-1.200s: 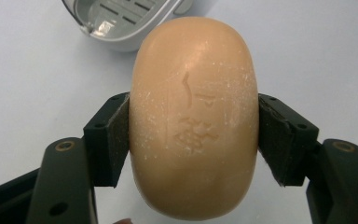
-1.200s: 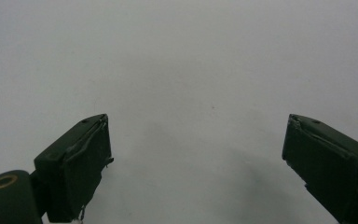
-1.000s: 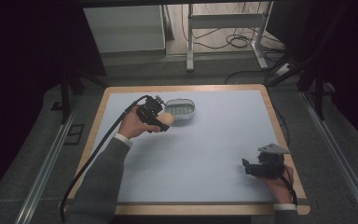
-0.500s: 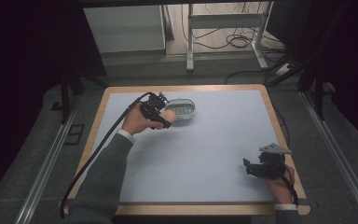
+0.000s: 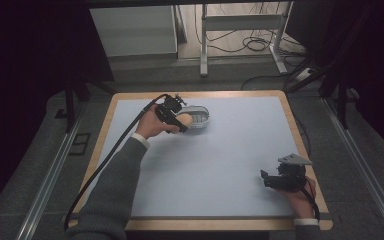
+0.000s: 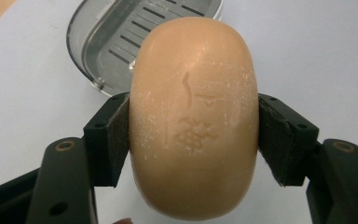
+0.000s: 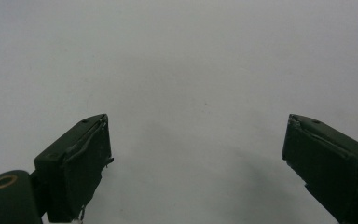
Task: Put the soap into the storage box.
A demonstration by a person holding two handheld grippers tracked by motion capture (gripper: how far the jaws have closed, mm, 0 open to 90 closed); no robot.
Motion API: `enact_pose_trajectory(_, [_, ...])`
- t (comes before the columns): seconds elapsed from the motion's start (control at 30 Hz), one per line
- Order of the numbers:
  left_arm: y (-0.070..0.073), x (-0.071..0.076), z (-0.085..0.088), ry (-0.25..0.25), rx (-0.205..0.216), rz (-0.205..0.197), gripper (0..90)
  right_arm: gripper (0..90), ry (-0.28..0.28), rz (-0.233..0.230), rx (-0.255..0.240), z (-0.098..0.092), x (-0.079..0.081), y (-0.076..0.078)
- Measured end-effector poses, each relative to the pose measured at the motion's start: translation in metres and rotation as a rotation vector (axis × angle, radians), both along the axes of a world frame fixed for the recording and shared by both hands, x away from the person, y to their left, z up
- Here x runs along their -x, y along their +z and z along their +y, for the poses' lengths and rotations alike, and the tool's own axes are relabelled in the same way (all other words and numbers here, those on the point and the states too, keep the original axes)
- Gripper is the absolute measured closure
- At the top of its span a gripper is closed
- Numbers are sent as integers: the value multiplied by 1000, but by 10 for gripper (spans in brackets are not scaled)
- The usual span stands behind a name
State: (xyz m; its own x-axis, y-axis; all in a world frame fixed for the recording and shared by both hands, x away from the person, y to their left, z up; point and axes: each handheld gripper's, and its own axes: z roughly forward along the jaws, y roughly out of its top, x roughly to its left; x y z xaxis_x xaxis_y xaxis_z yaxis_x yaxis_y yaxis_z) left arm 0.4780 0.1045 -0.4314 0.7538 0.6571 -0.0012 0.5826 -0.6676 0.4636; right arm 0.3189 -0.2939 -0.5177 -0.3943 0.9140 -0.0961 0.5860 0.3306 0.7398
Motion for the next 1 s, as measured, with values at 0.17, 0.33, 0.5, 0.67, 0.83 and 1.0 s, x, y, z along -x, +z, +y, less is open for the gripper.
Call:
enact_pose_trajectory(0.17, [0,-8,-5,-8,8,-2,327,77,0,4,0,-1,-1,-1])
enact_pose_trajectory(0.33, [-1,-15,-11,-24,8,-5,327,78,-3,4,1,-2,-1,-1])
enact_pose_trajectory(0.5, [-2,-24,-17,-26,3,-6,327,78,-2,2,-2,-3,-1,-1])
enact_pose_trajectory(0.67, [-3,-31,-20,-29,6,-6,327,77,-1,4,-2,-3,-1,-1])
enact_pose_trajectory(0.83, [-8,-40,-25,-44,-1,4,327,77,1,2,-3,-3,-1,-1])
enact_pose_trajectory(1.0, [-9,-49,-30,-57,0,10,327,78,-3,3,-2,-5,-1,-1])
